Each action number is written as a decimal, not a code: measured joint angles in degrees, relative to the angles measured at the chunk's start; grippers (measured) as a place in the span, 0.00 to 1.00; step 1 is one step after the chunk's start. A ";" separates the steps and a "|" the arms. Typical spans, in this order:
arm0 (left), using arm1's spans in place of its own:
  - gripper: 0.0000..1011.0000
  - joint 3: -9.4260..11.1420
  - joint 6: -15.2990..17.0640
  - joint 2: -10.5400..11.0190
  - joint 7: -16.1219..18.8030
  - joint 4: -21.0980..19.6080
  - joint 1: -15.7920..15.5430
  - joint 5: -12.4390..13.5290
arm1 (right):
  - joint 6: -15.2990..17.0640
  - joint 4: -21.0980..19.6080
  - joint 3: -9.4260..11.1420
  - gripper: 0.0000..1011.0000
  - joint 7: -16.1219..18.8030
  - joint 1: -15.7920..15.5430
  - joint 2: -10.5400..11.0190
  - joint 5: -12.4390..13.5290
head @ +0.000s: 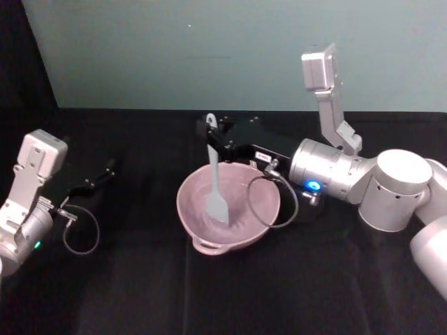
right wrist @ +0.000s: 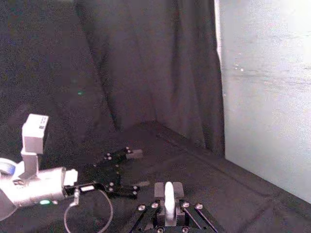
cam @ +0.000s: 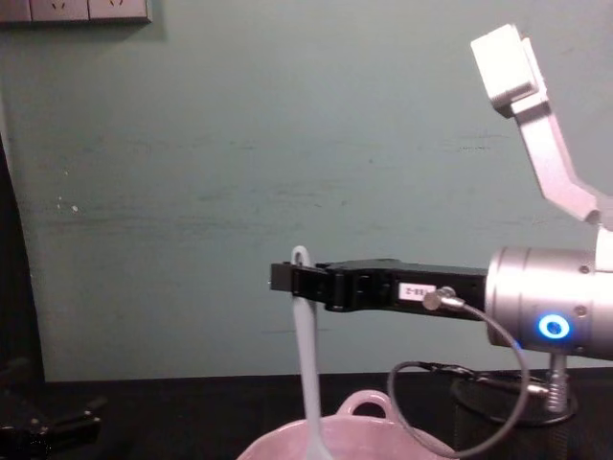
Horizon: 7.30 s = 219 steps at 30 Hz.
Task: Use the one hand to pick up the spoon and stir the clear water in the bowl.
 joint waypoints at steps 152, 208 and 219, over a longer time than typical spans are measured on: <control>1.00 0.00 0.00 0.00 0.00 0.00 0.00 0.01 | -0.12 4.72 3.53 0.11 -1.51 1.91 0.74 0.37; 1.00 0.00 0.00 0.00 0.00 0.00 0.00 0.00 | -1.94 8.25 2.05 0.11 -0.50 4.12 -1.75 -0.12; 1.00 0.00 0.00 0.00 0.00 0.00 0.00 0.01 | -0.01 0.74 1.91 0.11 -1.78 -0.31 1.26 -0.04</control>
